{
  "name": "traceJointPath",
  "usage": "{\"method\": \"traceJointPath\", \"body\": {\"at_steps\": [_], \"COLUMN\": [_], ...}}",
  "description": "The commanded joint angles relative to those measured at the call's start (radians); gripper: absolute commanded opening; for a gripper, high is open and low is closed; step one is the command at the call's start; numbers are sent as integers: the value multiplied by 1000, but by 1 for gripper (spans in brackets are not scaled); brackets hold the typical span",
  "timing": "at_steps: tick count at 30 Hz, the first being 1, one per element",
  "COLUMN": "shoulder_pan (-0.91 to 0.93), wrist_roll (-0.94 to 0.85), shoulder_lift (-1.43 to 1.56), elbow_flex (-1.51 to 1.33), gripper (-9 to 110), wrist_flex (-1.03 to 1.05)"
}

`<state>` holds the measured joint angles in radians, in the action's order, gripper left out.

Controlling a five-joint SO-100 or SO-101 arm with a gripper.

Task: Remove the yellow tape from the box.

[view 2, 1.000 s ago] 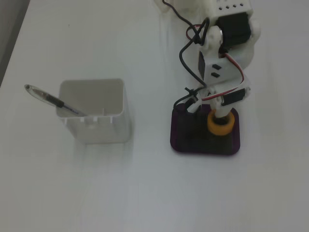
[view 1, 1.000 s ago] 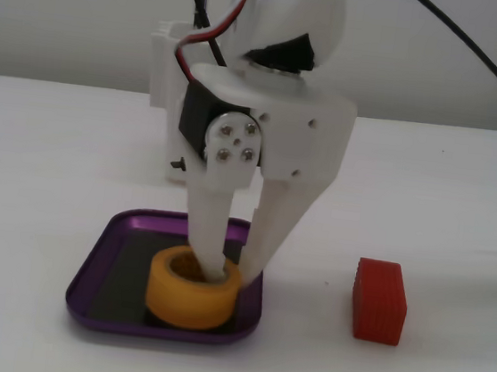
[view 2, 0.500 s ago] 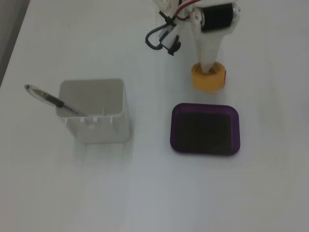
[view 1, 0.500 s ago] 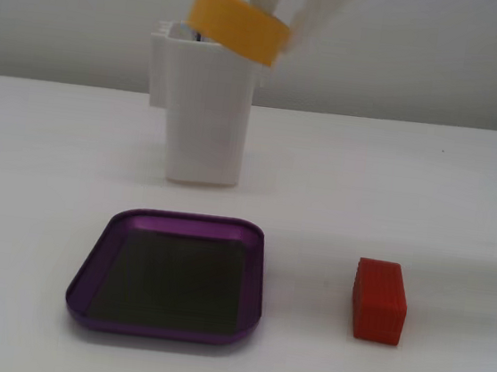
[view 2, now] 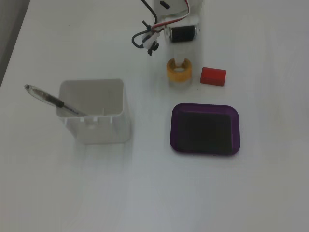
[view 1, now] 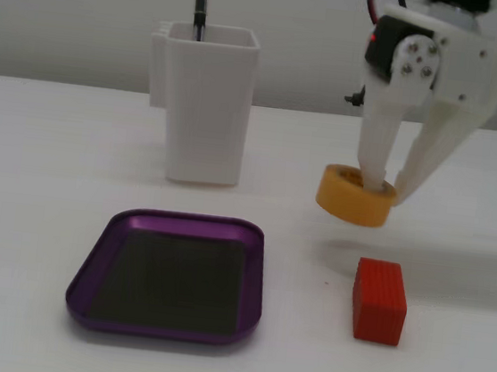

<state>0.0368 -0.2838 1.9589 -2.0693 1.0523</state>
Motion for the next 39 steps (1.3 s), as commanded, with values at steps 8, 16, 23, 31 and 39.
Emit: {"method": "traceJointPath", "body": {"at_steps": [8, 16, 23, 31, 39], "shoulder_pan": [-2, -5, -5, -5, -2], "wrist_roll": [6, 9, 11, 11, 8], "shoulder_lift": [18, -38, 143, 512, 933], "elbow_flex": [-161, -156, -92, 78, -210], "gripper": [0, 2, 12, 12, 12], "wrist_flex": [-181, -176, -60, 219, 285]}}
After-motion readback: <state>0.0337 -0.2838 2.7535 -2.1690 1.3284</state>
